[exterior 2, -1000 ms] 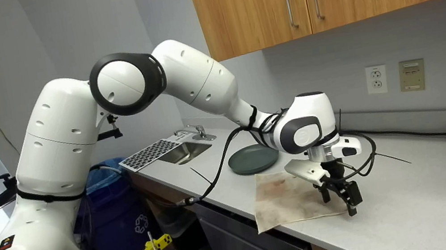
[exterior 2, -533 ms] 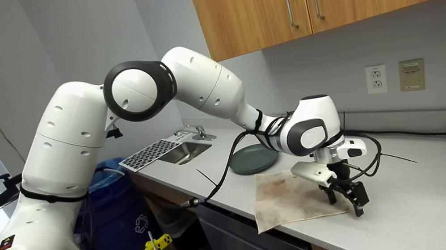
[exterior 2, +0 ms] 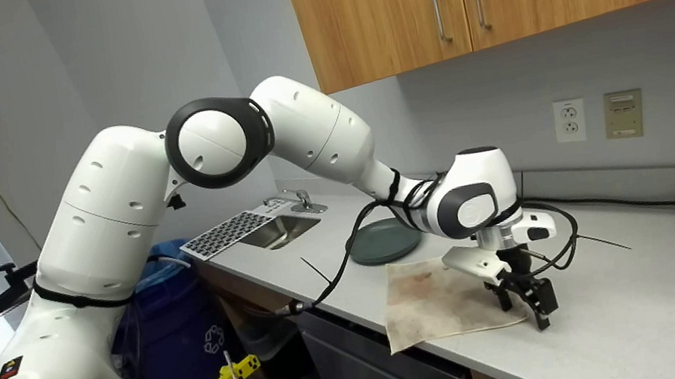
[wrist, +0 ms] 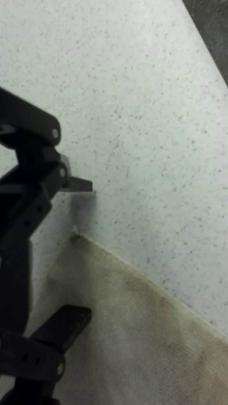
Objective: Fold the towel into a triangle twice
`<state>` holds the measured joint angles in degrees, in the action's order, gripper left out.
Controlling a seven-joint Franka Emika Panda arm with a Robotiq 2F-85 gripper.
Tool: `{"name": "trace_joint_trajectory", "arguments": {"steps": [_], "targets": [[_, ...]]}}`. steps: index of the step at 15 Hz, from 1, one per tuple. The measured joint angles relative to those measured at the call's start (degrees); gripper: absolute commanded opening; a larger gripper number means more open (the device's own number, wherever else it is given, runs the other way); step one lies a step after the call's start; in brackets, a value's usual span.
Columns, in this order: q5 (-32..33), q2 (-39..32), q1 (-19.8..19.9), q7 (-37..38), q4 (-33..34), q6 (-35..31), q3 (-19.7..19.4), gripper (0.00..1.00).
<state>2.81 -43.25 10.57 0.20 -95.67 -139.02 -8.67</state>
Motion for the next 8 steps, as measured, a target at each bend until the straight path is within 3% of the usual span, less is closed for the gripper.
{"name": "trace_joint_trajectory", "arguments": {"steps": [8], "targets": [[0.0, 0.2, 0.0, 1.1, 0.3, 0.0, -0.5, 0.01]]}}
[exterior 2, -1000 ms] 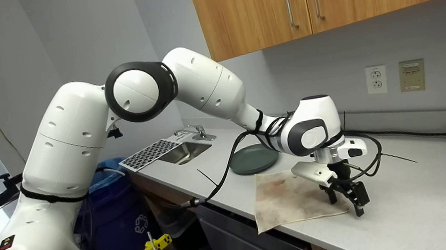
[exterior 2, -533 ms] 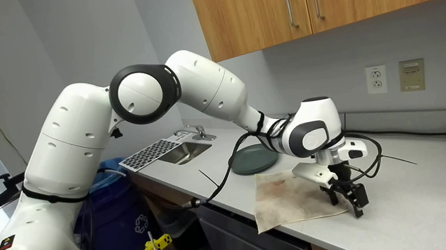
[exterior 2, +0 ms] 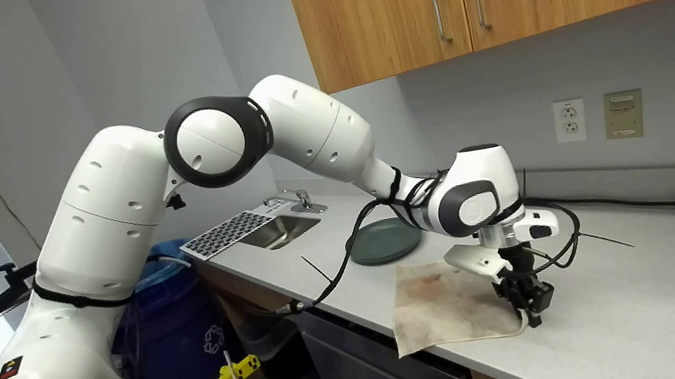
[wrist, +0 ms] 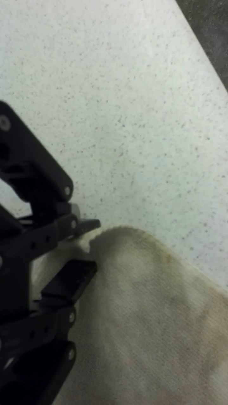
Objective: Fold the towel into a triangle twice
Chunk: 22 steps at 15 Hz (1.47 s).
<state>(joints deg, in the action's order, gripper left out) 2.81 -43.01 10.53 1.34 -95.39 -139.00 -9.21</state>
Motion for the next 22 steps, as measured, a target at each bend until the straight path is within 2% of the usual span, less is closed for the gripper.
{"name": "trace_joint_trajectory", "arguments": {"steps": [4, 8, 15, 18, 22], "targets": [[0.1, 0.4, -0.3, 1.3, 0.1, -0.6, -0.4, 0.0], [1.6, 2.3, -2.4, 3.1, 0.0, -2.9, -1.8, 0.0], [11.6, 8.7, -10.8, 10.2, -2.1, -3.4, -5.1, 0.0], [15.5, 11.2, -14.0, 12.1, -4.3, -3.4, -5.1, 0.0], [17.5, 13.8, -16.7, 12.3, -7.9, -3.3, -4.2, 0.0]]}}
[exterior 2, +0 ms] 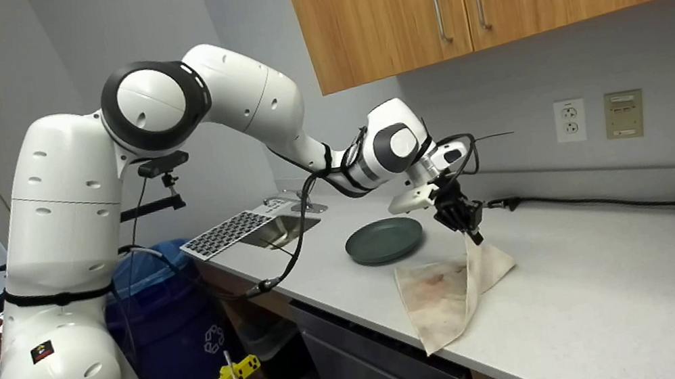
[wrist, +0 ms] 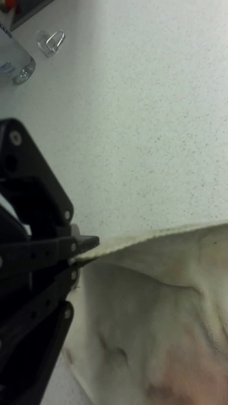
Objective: Fold the towel into a triangle twice
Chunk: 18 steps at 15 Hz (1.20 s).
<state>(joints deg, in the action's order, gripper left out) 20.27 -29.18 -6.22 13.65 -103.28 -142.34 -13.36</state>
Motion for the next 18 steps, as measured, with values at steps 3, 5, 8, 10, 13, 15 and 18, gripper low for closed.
{"name": "trace_joint_trajectory", "arguments": {"steps": [3, 5, 8, 10, 13, 15, 18], "targets": [[0.8, 1.4, -1.2, 0.0, -2.2, 0.0, 1.3, 0.0], [0.8, 1.7, -1.4, -0.5, -2.8, 0.0, 2.9, 0.0], [0.6, 1.7, -1.4, -1.3, -3.2, 0.0, 5.5, 0.0], [0.2, 1.7, -1.3, -2.0, -3.6, 0.0, 7.0, 0.0], [-1.8, 1.1, -1.0, -3.5, -4.1, 0.4, 9.1, 0.0], [-3.9, 0.9, -0.8, -5.1, -4.6, 0.7, 10.2, 0.0], [-7.4, 0.3, -0.2, -7.9, -5.0, 1.8, 11.8, 0.0]]}}
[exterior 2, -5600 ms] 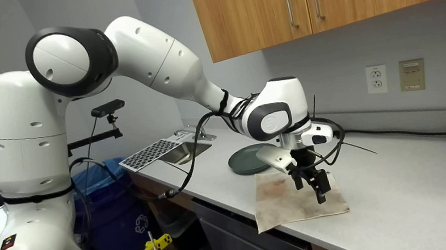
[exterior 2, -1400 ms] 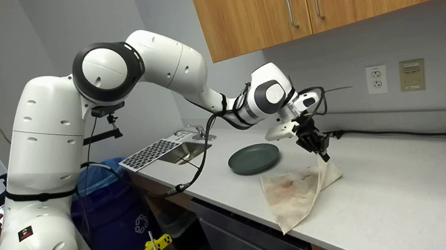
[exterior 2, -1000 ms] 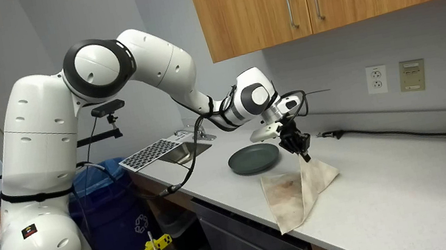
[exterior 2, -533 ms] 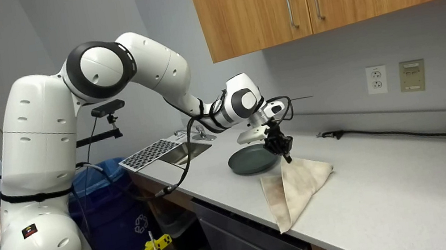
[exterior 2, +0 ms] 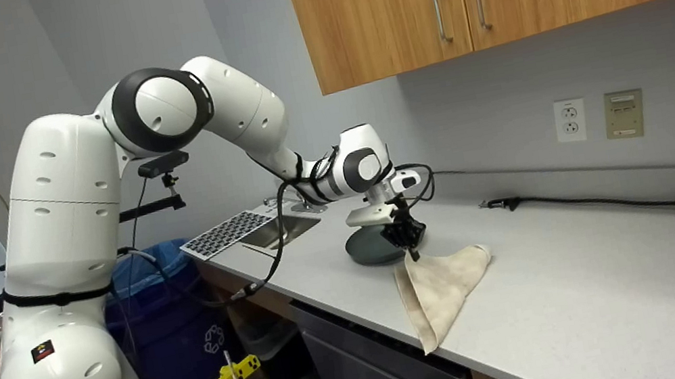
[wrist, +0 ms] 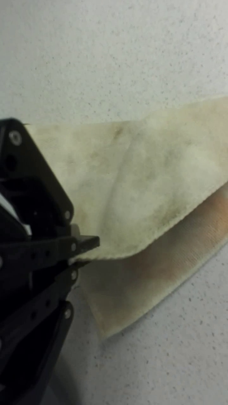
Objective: Fold the towel into a triangle twice
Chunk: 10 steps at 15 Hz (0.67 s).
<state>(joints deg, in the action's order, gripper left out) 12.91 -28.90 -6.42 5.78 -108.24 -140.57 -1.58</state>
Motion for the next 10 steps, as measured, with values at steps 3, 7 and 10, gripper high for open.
{"name": "trace_joint_trajectory", "arguments": {"steps": [3, 7, 10], "targets": [[-2.9, -0.9, 1.0, -2.9, 0.0, 0.3, 1.5, 0.0], [-5.4, -2.0, 2.1, -5.7, 0.3, 0.3, 2.6, 0.0], [-5.7, -2.6, 2.2, -6.5, 1.0, 0.3, 2.7, 0.0]]}}
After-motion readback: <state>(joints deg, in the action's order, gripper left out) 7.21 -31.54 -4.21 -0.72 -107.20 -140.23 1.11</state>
